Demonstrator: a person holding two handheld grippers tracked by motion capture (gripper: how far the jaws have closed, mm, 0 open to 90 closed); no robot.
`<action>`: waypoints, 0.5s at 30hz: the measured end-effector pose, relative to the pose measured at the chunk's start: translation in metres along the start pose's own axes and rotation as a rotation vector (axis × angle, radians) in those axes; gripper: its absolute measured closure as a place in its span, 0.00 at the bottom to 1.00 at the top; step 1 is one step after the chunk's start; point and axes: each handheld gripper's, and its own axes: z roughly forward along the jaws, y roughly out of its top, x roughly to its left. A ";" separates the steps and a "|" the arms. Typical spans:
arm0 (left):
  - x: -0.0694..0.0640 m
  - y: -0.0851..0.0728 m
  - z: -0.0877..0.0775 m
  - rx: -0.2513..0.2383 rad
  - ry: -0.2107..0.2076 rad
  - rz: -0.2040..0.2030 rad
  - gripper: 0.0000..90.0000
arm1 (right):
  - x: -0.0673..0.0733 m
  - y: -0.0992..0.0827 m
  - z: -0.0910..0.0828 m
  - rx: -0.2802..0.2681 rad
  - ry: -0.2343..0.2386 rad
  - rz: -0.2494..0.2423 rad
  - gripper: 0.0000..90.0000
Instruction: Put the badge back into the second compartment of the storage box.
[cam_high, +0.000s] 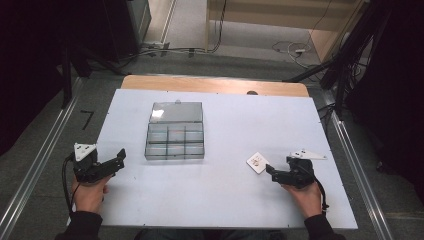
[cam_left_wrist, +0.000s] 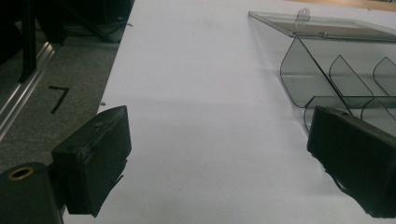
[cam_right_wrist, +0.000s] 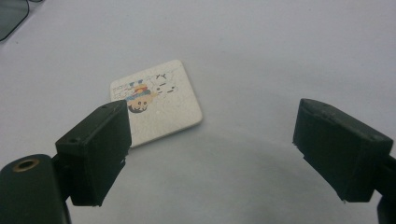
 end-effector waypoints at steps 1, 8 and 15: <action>0.000 0.000 0.000 0.000 0.000 -0.001 0.07 | 0.001 0.000 0.001 0.000 -0.002 -0.005 0.12; 0.000 0.000 0.000 0.001 -0.002 0.000 0.07 | 0.005 0.001 0.004 0.004 0.002 -0.020 0.12; 0.000 0.000 0.000 0.000 -0.001 -0.002 0.07 | 0.012 0.002 0.010 0.018 0.000 -0.041 0.12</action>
